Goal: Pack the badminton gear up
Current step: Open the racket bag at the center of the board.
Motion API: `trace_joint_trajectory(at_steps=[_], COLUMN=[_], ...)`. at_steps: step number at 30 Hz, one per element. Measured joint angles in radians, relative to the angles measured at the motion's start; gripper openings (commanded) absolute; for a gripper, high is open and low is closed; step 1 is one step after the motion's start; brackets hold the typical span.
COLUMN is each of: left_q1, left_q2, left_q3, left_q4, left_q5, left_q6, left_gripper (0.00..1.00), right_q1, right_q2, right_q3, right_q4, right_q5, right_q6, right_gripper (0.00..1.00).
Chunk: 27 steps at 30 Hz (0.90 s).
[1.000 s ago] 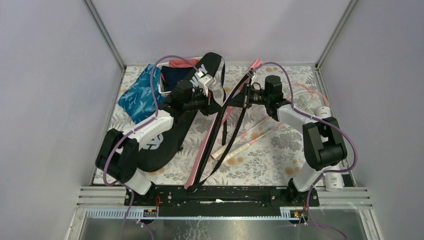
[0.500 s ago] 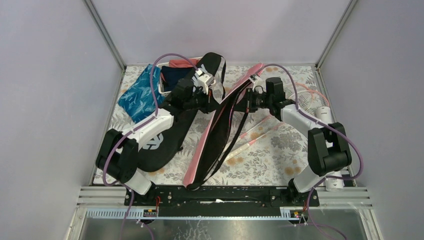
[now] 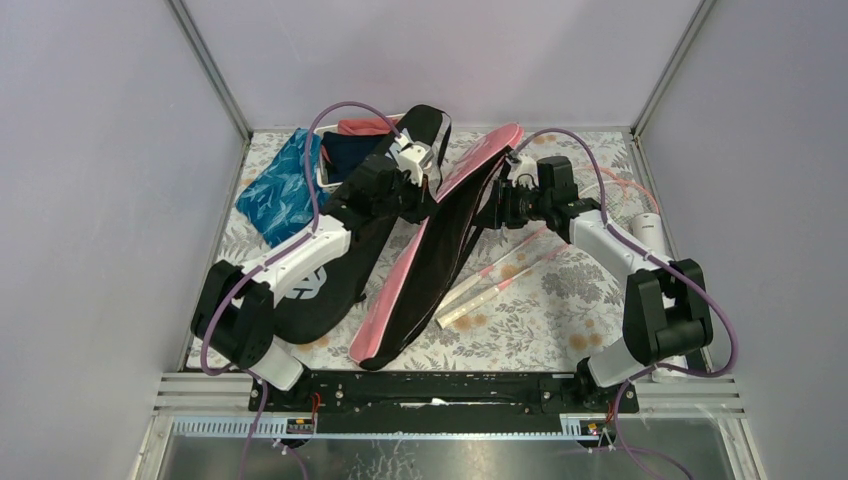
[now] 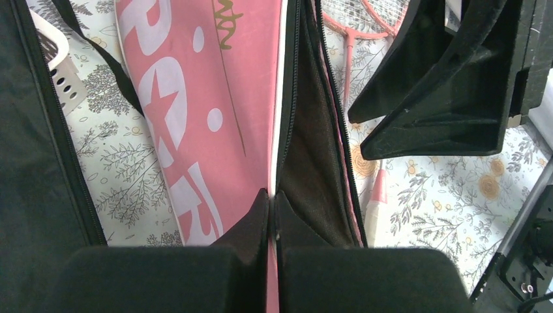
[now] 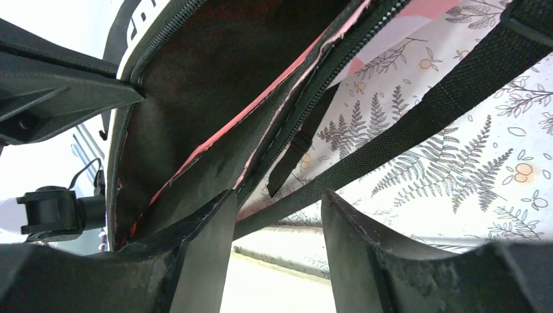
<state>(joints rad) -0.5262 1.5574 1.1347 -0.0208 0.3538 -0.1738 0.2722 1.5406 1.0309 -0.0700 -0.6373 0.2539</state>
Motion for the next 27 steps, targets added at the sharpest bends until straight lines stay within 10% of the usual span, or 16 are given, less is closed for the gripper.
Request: trace_joint_trajectory(at_steps=[20,27], left_q1=[-0.031,-0.031], left_q2=[0.0,0.0], left_q3=[0.0,0.0], left_q4=[-0.02,-0.018], left_q5=[-0.064,-0.04], left_q6=[-0.014,-0.015], left_gripper=[0.0,0.0], right_q1=[0.04,0.048], right_q2=[0.0,0.135], right_q3=[0.13,0.177], right_q4=[-0.014,-0.051], right_q5=[-0.065,-0.035], right_q6=[0.005,0.008], right_gripper=[0.51,0.63])
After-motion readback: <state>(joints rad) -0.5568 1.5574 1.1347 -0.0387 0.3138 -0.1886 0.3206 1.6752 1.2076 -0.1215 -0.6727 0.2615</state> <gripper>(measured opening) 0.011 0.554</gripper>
